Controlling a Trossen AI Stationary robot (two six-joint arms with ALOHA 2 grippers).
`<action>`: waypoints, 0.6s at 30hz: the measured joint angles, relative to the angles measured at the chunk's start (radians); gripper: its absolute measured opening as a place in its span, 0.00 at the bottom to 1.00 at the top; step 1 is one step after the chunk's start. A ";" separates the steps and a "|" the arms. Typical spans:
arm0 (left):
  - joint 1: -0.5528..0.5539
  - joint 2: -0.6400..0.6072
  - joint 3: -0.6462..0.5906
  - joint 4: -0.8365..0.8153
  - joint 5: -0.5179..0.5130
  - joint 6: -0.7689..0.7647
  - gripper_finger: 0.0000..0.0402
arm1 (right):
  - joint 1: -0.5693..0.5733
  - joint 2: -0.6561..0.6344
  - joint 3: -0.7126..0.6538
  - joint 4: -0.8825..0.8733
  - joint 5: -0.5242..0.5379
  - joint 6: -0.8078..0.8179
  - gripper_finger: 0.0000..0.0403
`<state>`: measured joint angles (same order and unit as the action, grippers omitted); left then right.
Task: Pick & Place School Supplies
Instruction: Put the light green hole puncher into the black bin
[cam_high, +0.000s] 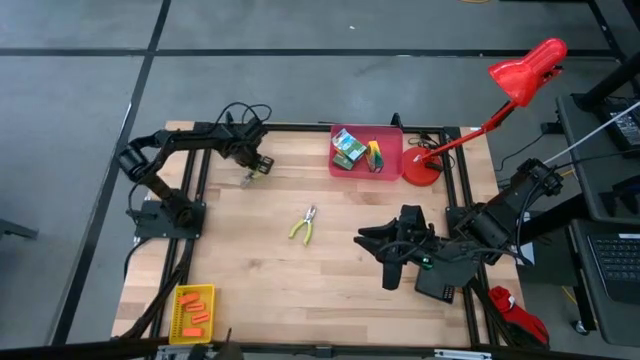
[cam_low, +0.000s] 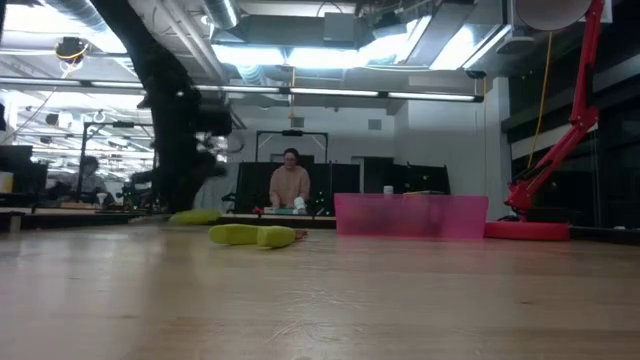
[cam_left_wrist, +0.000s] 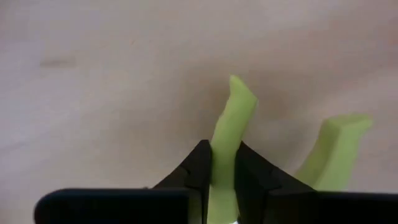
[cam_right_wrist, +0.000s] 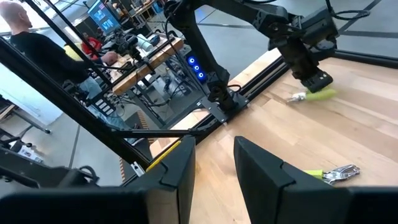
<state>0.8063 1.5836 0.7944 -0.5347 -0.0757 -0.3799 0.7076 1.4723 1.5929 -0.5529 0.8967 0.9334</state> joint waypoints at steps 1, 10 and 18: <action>-0.009 -0.024 0.000 0.004 0.047 -0.009 0.10 | 0.003 0.000 0.000 0.000 0.001 -0.005 0.28; -0.118 -0.285 0.002 0.171 0.389 -0.273 0.10 | 0.016 0.000 0.000 -0.025 0.025 -0.032 0.28; -0.398 -0.411 0.003 0.675 0.461 -0.674 0.10 | -0.049 0.000 0.000 -0.023 -0.019 -0.098 0.28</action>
<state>0.4082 1.1725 0.7979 0.1407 0.3850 -1.0537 0.6586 1.4723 1.5929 -0.5764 0.8774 0.8357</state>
